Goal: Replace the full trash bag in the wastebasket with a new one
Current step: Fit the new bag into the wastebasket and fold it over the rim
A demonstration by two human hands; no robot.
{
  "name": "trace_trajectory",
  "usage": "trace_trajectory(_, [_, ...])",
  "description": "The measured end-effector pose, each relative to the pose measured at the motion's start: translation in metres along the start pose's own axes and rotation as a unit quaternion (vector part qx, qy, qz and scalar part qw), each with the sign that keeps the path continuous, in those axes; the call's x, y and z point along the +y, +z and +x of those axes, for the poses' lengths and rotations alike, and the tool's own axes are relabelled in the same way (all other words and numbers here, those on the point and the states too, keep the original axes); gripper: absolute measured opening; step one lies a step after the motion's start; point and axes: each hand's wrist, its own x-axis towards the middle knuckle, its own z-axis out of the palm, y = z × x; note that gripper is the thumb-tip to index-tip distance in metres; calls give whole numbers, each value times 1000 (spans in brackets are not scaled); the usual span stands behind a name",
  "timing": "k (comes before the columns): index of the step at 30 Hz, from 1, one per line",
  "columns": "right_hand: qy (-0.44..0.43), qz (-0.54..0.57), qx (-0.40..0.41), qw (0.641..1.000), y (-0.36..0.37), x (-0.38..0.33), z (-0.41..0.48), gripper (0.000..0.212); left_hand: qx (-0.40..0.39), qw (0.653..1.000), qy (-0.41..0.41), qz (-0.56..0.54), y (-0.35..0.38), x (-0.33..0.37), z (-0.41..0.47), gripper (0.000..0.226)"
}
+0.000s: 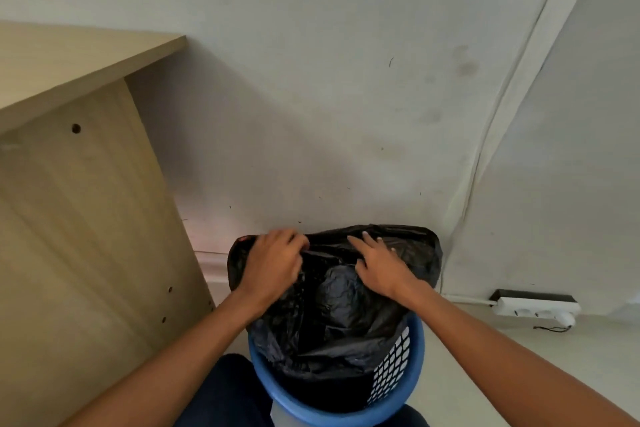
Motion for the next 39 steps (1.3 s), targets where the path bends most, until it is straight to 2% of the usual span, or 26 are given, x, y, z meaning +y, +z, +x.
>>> trace_trajectory(1, [11,21,-9,1000,2,2,5,56,-55,998,-1,-8,8,2,1,30])
trace_trajectory(2, [26,40,-19,999,4,5,11,55,-113,993,-40,-18,20,0,2,34])
trace_trajectory(4, [64,84,-39,994,8,17,18,59,-208,963,-156,-66,39,-13,1,49])
trace_trajectory(6, [94,117,-49,988,14,31,20,65,-246,933,-219,-147,50,-29,2,63])
trace_trajectory(9, [101,154,-63,981,22,49,20,69,-277,899,-244,-235,50,-41,4,69])
trace_trajectory(11, [113,141,-57,982,26,54,20,68,-306,864,-274,-292,47,-44,3,72])
trace_trajectory(12, [120,123,-42,984,28,56,20,67,-311,860,-275,-297,50,-44,0,73])
trace_trajectory(13, [120,100,-22,987,30,57,19,67,-304,872,-262,-279,52,-44,-4,74])
trace_trajectory(15, [83,38,37,995,35,54,9,70,-250,925,-213,-190,55,-40,-14,71])
trace_trajectory(16, [43,2,71,997,38,50,0,75,-208,952,-174,-145,54,-36,-21,70])
trace_trajectory(18, [-60,-45,133,988,42,39,-22,82,-117,987,-44,-104,50,-28,-34,61])
trace_trajectory(20, [-162,-55,107,979,42,25,-49,79,-89,984,101,-116,43,-25,-48,51])
trace_trajectory(23, [-271,-119,-46,954,47,5,-85,93,-188,946,219,-147,26,-20,-68,54])
trace_trajectory(24, [-288,-139,-80,944,51,3,-93,93,-223,935,231,-149,19,-18,-74,59])
trace_trajectory(25, [-302,-139,-101,938,55,2,-99,81,-247,928,240,-144,13,-16,-79,63])
trace_trajectory(26, [-323,-134,-97,932,58,1,-105,61,-252,925,250,-139,7,-14,-86,65])
trace_trajectory(27, [-349,-131,-62,926,60,1,-110,42,-240,925,261,-135,2,-13,-92,65])
trace_trajectory(28, [-363,-128,-5,923,59,2,-116,34,-218,929,271,-130,-3,-12,-99,63])
trace_trajectory(30, [-350,-104,102,925,54,2,-130,31,-166,937,287,-111,-12,-10,-112,52])
trace_trajectory(32, [-337,-75,150,926,45,6,-146,30,-117,939,310,-91,-20,-6,-123,41])
trace_trajectory(35, [-354,-91,138,921,47,19,-173,27,-105,939,321,-60,-25,6,-145,37])
trace_trajectory(39, [-335,-155,60,927,80,41,-204,31,-72,950,303,-29,-24,17,-172,36])
